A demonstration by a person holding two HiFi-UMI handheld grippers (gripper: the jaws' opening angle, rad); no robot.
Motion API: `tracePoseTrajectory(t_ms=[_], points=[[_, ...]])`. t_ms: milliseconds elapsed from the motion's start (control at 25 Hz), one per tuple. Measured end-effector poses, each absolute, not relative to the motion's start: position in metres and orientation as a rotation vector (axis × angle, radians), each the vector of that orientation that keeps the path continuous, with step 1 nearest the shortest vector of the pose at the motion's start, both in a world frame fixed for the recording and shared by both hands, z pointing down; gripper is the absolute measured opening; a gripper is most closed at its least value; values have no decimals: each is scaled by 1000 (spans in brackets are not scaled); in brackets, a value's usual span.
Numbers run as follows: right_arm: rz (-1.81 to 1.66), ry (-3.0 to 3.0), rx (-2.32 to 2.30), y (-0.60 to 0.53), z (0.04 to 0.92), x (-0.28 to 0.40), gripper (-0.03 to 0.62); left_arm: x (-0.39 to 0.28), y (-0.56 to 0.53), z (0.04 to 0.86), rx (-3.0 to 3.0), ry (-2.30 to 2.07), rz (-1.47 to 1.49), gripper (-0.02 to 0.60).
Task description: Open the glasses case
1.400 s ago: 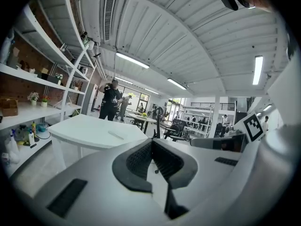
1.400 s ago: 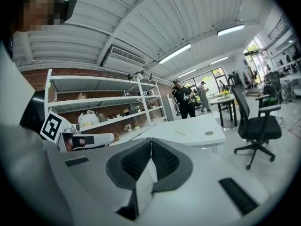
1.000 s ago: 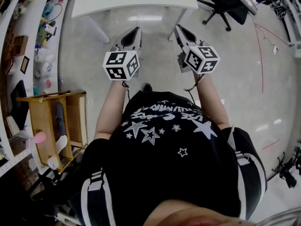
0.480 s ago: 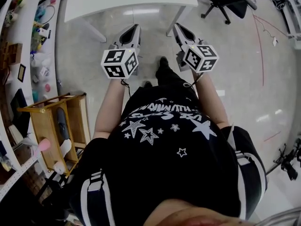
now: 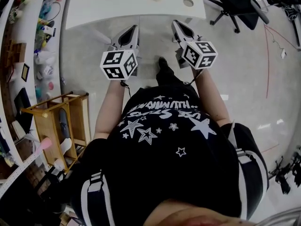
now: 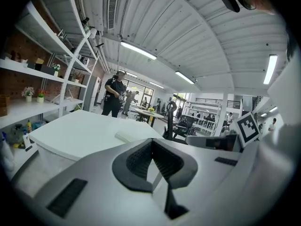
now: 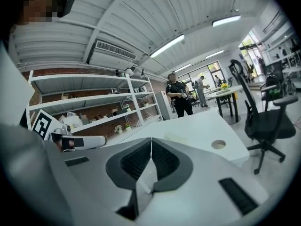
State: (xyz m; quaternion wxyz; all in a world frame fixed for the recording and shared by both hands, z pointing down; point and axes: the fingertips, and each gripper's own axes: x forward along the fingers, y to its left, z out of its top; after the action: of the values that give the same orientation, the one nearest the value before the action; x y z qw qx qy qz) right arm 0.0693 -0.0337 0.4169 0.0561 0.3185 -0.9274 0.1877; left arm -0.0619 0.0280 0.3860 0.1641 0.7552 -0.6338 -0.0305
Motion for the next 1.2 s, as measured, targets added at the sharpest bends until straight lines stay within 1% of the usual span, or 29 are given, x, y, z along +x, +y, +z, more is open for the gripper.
tracePoseTrajectory(t_ms=[320,560,840,1200], points=[[576,-2822,877,-128,418,61,9,-69,-49,386,2084,-1881,-74,12],[532,-2828,783,-177,423,49,9,-78,-92,390,2013,-1946,-59,12],[581,-2813,723,-217,441,41,9,-82,-129,401,1961,-1981,-46,12],[599,-2750,708,-229,464,22,9,-105,-157,424,1966,-1907,14,12]])
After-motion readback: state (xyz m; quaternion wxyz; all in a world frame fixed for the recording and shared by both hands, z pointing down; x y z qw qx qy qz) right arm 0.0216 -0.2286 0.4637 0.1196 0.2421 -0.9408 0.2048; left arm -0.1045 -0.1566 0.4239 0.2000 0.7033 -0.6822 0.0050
